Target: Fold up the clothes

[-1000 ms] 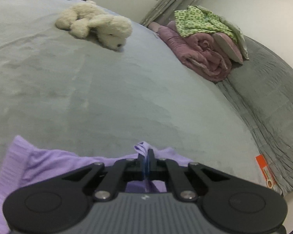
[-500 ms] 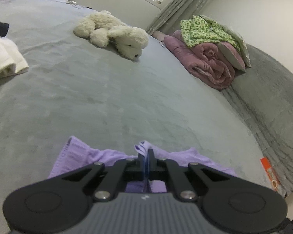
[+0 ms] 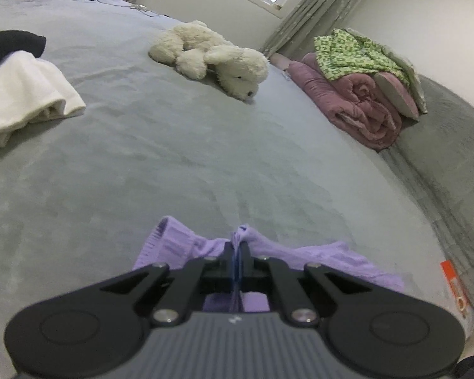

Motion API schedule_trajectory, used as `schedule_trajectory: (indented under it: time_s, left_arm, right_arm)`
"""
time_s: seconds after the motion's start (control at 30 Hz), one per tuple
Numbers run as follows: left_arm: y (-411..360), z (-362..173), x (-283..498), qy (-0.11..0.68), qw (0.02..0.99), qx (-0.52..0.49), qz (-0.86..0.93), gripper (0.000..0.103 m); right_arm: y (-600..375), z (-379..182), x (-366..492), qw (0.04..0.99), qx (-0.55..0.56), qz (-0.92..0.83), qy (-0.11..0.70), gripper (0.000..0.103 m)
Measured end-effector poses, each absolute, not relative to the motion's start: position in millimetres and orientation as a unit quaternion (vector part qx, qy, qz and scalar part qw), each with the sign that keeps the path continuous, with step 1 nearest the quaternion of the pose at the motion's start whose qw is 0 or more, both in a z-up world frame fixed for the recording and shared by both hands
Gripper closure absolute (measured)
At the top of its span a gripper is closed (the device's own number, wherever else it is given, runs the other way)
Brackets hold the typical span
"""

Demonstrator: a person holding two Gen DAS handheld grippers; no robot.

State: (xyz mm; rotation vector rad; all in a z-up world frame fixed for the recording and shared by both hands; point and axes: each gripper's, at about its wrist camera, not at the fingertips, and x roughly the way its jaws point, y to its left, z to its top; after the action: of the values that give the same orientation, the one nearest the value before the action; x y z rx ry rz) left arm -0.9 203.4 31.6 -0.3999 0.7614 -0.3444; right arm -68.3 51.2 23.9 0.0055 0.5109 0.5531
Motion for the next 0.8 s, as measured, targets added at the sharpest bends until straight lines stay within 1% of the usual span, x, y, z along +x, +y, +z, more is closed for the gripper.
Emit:
schedule_trajectory:
  time_s: [0.4, 0.6, 0.67, 0.8]
  left_arm:
    - [210.3, 28.4, 0.5, 0.382, 0.896, -0.178, -0.142, 0.1]
    - [214.5, 32.8, -1.6, 0.372, 0.902, -0.175, -0.131, 0.101]
    - [214.3, 32.6, -1.8, 0.374, 0.902, -0.174, -0.129, 0.101]
    - [215.1, 37.7, -3.9, 0.367, 0.905, -0.174, -0.125, 0.1]
  right_arm:
    - [67.7, 19.2, -58.1, 0.924, -0.018, 0.274, 0.264, 0.099]
    - [68.8, 21.4, -57.5, 0.917, -0.002, 0.294, 0.269, 0.1]
    - [74.6, 21.3, -60.2, 0.919, -0.019, 0.291, 0.267, 0.1]
    - [70.7, 21.7, -64.4, 0.916, -0.017, 0.295, 0.273, 0.099]
